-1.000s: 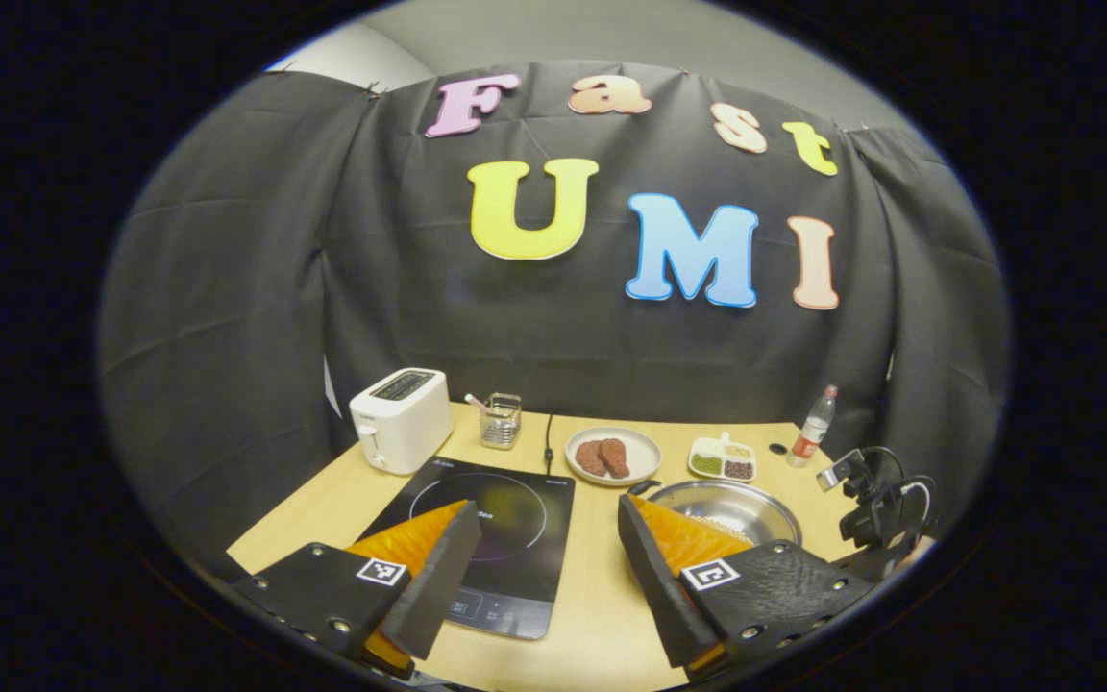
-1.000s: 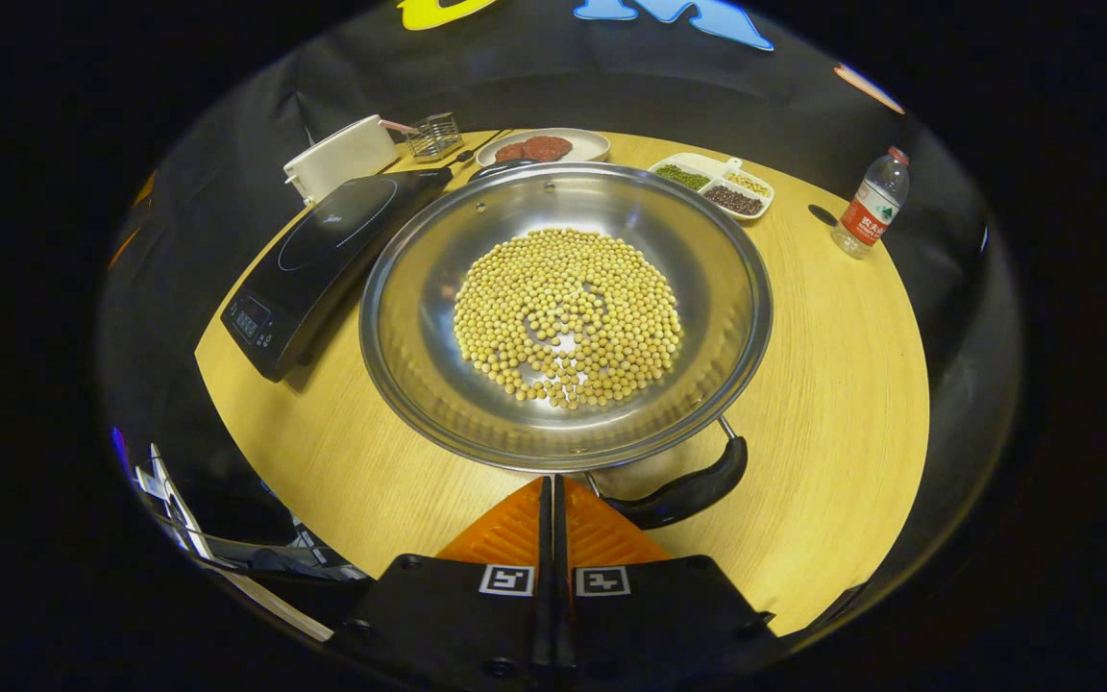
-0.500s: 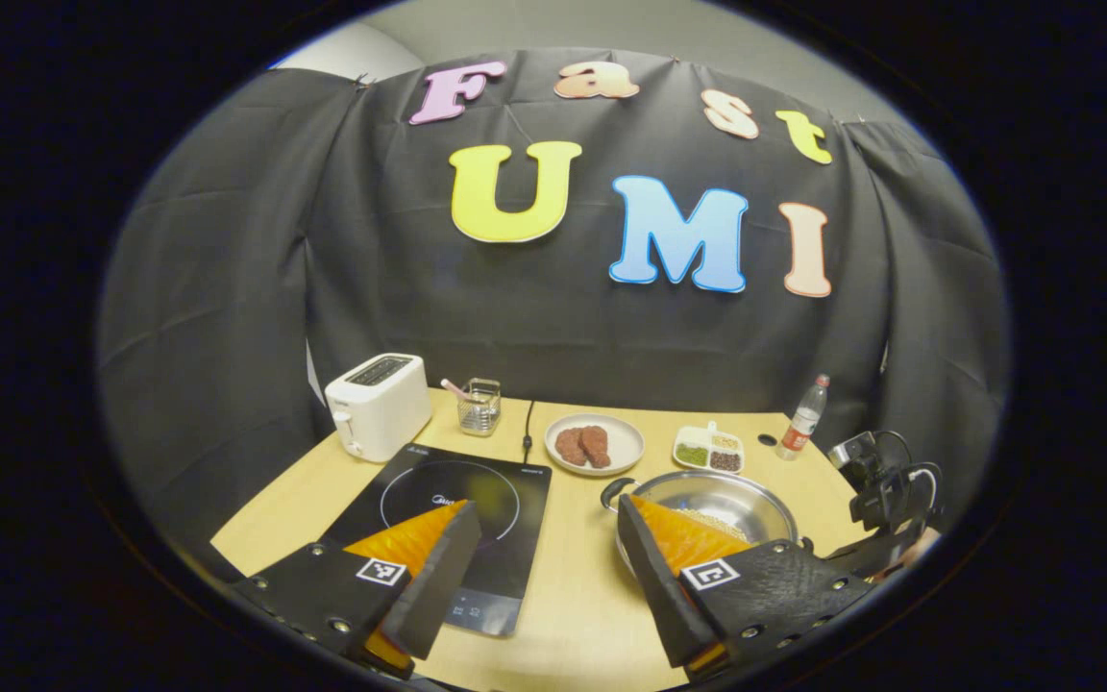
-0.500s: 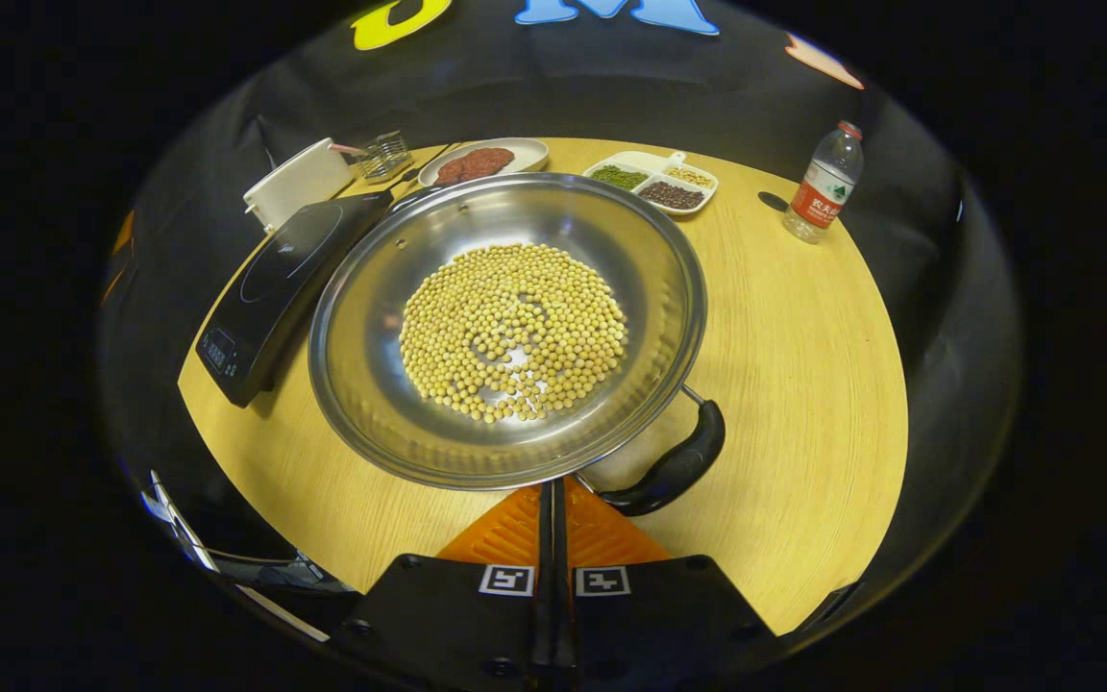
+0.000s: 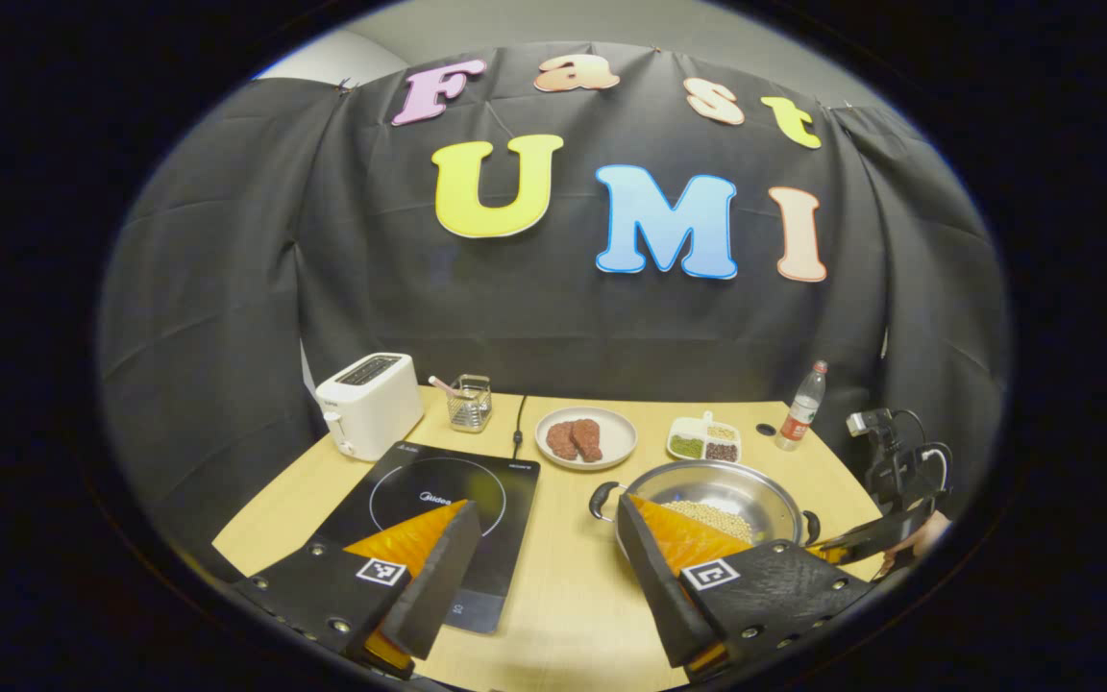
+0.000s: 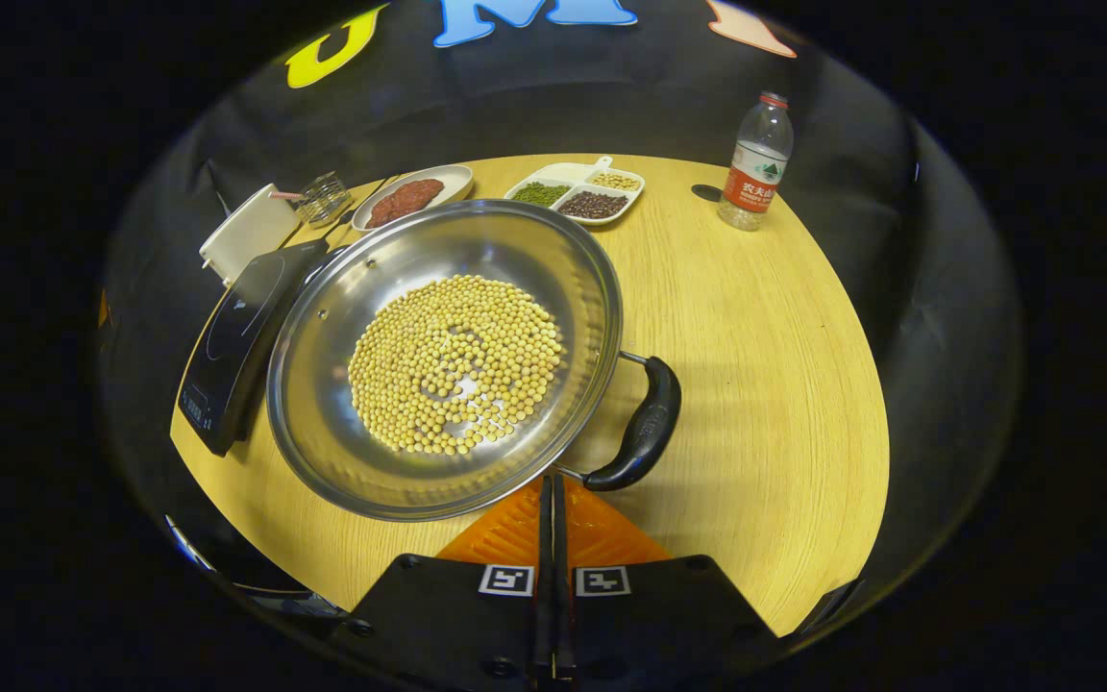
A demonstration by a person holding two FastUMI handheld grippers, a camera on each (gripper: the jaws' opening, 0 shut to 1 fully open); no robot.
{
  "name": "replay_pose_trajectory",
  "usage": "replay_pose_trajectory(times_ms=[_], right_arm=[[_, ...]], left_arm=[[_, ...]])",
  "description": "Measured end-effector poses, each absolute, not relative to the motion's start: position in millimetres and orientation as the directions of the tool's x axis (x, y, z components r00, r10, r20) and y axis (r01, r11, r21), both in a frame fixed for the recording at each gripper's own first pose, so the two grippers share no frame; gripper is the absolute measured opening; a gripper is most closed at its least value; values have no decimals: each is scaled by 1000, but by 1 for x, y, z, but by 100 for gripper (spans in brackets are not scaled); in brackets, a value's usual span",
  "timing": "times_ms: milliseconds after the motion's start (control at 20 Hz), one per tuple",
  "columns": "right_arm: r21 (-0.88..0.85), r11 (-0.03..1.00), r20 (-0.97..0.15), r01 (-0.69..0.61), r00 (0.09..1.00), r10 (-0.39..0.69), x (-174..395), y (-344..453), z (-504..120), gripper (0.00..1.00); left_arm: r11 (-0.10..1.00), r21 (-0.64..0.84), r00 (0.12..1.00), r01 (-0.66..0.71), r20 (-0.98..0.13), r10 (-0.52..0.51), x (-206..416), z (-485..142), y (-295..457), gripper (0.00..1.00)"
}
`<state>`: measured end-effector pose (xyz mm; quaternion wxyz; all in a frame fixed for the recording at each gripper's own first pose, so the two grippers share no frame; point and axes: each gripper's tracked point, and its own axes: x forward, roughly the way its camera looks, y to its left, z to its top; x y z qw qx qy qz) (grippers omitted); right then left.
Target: First push the handle of the pot to place it horizontally, then grasp the pot with both hands and set it on the induction cooktop.
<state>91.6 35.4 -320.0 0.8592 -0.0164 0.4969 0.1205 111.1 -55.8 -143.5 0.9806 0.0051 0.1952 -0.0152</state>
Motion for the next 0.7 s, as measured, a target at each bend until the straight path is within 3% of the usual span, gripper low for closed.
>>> replay_pose_trajectory(times_ms=[700], right_arm=[[116, 986, -826, -117, 539, 161, 135, 11, -321, 2]], left_arm=[[999, 38, 904, 18, -427, 0, 102, -162, -76, 88]])
